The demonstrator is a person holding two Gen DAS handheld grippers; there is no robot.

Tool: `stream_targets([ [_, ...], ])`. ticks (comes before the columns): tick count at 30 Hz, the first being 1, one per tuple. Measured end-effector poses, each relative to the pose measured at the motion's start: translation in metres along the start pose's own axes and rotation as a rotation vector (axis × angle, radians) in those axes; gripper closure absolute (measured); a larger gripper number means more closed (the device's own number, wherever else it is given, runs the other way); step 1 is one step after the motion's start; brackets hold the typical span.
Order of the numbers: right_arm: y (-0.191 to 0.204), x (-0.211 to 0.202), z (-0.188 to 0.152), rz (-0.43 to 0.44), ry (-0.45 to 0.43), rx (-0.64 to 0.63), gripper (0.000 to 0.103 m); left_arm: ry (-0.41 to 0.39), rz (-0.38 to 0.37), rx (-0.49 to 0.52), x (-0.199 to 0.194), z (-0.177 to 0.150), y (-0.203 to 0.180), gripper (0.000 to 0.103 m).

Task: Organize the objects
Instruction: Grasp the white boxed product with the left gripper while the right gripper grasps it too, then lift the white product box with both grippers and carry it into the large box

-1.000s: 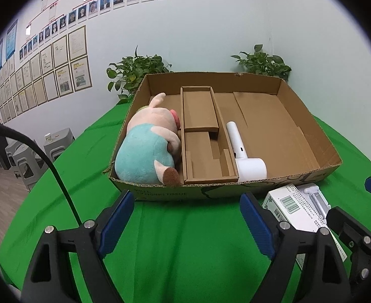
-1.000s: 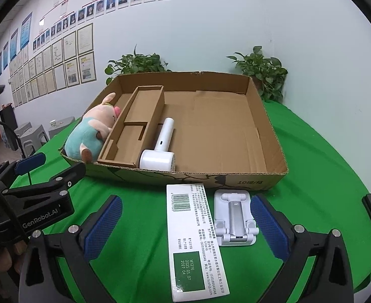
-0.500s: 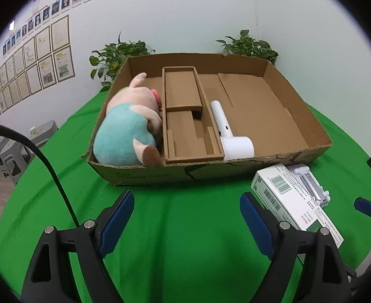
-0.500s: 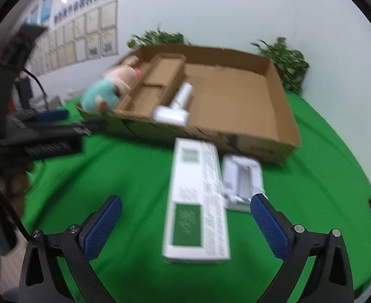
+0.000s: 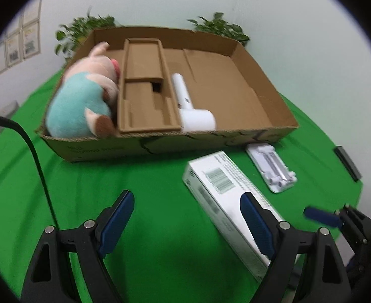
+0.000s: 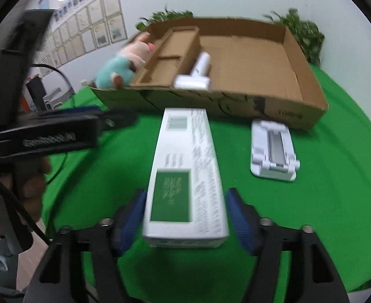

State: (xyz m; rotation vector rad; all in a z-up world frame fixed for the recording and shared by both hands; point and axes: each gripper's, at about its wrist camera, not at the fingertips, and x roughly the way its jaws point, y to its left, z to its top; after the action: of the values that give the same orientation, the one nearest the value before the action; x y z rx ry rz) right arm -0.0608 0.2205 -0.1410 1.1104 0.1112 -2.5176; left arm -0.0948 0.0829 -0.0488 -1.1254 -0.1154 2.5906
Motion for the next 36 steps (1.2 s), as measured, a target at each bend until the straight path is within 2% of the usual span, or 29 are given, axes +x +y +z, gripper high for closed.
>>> stream_targets([
  [1,0.001,-0.003,0.000,-0.020,-0.021,-0.007,0.000,0.018,-0.030,-0.003,0.003,0.000,-0.001,0.017],
  [3,0.000,-0.004,0.000,-0.023,-0.034,0.001,0.001,0.072,-0.100,-0.022,0.013,-0.002,-0.003,0.017],
  [5,-0.002,0.003,0.002,-0.001,0.001,0.024,0.001,0.109,-0.164,-0.045,0.023,-0.004,-0.006,0.017],
  [9,0.008,0.010,0.000,0.002,0.016,-0.024,0.003,0.164,-0.259,-0.094,0.039,-0.006,-0.009,0.018],
  [11,0.014,0.015,-0.004,0.003,0.036,-0.048,0.012,0.181,-0.277,-0.118,0.043,-0.007,-0.009,0.018],
  [13,0.018,0.019,-0.007,0.000,0.060,-0.060,0.035,0.194,-0.300,-0.135,0.046,-0.009,-0.009,0.018],
  [14,0.020,0.020,-0.010,-0.011,0.070,-0.062,0.041,0.200,-0.312,-0.141,0.046,-0.010,-0.009,0.018],
  [16,0.022,0.018,-0.014,-0.012,0.074,-0.046,0.042,0.210,-0.322,-0.145,0.047,-0.013,-0.009,0.021],
  [20,0.021,0.008,-0.022,0.068,0.090,0.061,0.042,0.220,-0.309,-0.153,0.046,-0.023,-0.010,0.025],
  [22,0.023,0.006,-0.025,0.080,0.092,0.087,0.042,0.224,-0.287,-0.147,0.045,-0.026,-0.010,0.034],
  [30,0.031,0.000,-0.027,0.099,0.088,0.096,0.043,0.208,-0.267,-0.195,0.033,-0.030,-0.001,0.042],
  [36,0.034,-0.013,-0.020,0.094,0.035,0.097,0.044,0.150,-0.270,-0.196,0.014,-0.012,-0.004,0.047],
])
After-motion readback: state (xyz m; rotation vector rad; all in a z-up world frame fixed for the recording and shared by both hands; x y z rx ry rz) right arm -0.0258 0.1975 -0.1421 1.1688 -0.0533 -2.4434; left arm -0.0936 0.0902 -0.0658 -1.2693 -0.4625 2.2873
